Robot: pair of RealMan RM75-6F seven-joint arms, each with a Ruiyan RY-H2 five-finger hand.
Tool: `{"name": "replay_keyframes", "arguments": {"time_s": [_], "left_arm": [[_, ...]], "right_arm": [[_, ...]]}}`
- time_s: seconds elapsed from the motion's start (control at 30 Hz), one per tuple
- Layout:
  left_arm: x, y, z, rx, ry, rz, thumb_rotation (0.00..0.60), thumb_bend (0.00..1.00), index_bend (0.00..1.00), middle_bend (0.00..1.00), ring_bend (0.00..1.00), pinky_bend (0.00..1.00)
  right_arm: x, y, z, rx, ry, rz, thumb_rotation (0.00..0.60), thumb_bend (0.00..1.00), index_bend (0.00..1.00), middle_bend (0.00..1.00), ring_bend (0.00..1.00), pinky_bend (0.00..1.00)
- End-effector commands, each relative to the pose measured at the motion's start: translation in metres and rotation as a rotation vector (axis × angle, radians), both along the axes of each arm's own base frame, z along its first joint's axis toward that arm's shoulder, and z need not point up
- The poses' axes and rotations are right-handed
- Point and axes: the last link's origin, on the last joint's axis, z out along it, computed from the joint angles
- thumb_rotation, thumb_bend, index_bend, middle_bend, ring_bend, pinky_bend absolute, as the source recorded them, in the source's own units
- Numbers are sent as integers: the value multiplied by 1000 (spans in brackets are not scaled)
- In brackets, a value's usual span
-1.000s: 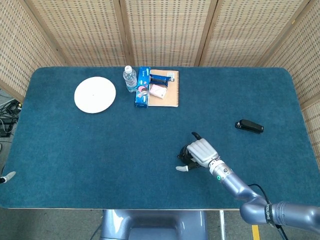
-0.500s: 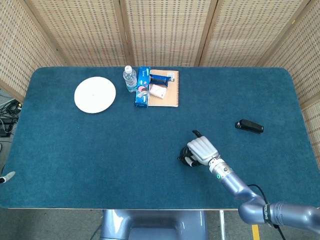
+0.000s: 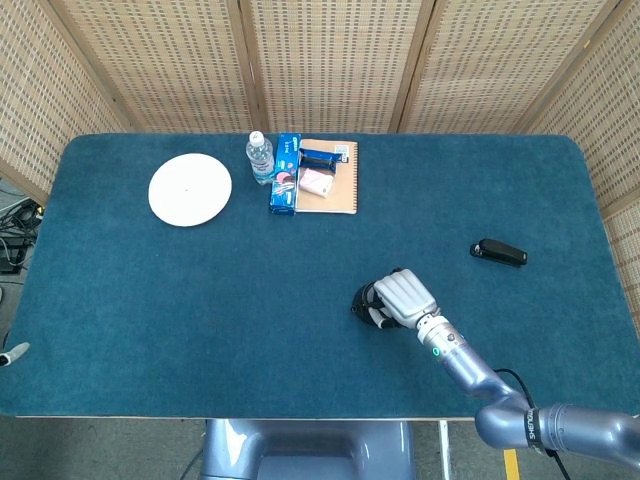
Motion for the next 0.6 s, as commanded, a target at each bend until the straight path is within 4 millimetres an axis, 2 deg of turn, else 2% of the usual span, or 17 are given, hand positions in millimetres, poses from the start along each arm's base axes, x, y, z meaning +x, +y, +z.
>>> {"name": "replay_keyframes", "arguments": {"time_s": [0.03, 0.1, 0.2, 0.4, 0.6], "left_arm": [[0, 0, 0, -1, 0, -1, 600, 0, 0, 0, 0, 0], [0, 0, 0, -1, 0, -2, 600, 0, 0, 0, 0, 0], [0, 0, 0, 1, -1, -3, 600, 0, 0, 0, 0, 0], [0, -1, 1, 2, -4, -3, 600, 0, 0, 0, 0, 0], [0, -1, 2, 5, -11, -5, 600, 0, 0, 0, 0, 0]], "right_arm": [[1, 0, 3, 0, -11, 0, 499, 826, 1000, 1000, 998, 697], [2, 0, 4, 0, -15, 3, 509, 830, 1000, 1000, 999, 791], [4, 1, 6, 1, -31, 3, 524, 831, 1000, 1000, 1000, 849], [6, 1, 9, -6, -41, 7, 525, 831, 1000, 1000, 1000, 886], [18, -2, 22, -34, -46, 32, 524, 827, 1000, 1000, 1000, 904]]}}
